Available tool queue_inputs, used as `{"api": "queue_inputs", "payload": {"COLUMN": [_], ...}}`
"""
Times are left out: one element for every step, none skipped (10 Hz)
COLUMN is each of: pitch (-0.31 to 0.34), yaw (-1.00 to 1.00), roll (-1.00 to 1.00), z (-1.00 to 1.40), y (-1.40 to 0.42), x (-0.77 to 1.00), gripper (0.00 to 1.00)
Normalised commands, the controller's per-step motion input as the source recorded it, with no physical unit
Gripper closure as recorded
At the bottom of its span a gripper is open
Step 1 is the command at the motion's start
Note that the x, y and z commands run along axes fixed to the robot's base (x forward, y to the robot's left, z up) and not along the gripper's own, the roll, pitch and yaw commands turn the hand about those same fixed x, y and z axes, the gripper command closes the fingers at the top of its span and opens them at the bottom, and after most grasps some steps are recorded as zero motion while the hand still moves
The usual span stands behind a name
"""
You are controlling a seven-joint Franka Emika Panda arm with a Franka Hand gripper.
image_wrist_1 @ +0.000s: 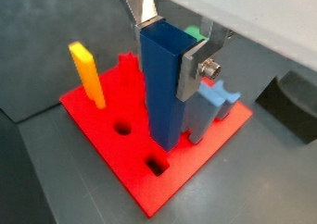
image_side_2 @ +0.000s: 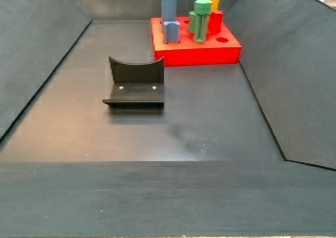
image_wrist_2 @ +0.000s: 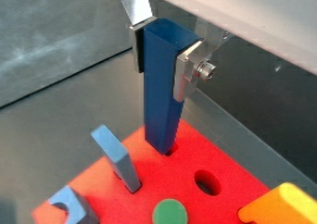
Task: Pick up the rectangle object. Move up. Place the rectangle object on the fixture. Regrasp the rectangle object. Move to above the board. Insert the rectangle object.
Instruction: Insert the rectangle object.
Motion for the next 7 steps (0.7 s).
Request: {"api": "queue_inputs", "payload": {"pitch": [-0.260, -0.259, -0.217, -0.151, -0.089, -0.083, -0.051], "yaw": [0.00, 0.03, 0.16, 0.11, 0.08, 0.07, 0.00], "roll": [-0.08, -0.04, 0.00, 0.00, 0.00, 0.00, 0.00], "z": [-0.56, -0.42, -0.24, -0.23, -0.21, -0.20, -0.23], "y": [-0.03, -0.07, -0.18, -0.19, -0.15, -0.13, -0.01], "x": [0.00, -0.02, -0.14, 0.00, 0.04, 0.03, 0.06], "gripper": [1.00, 1.00, 1.00, 1.00, 1.00, 1.00, 1.00]}}
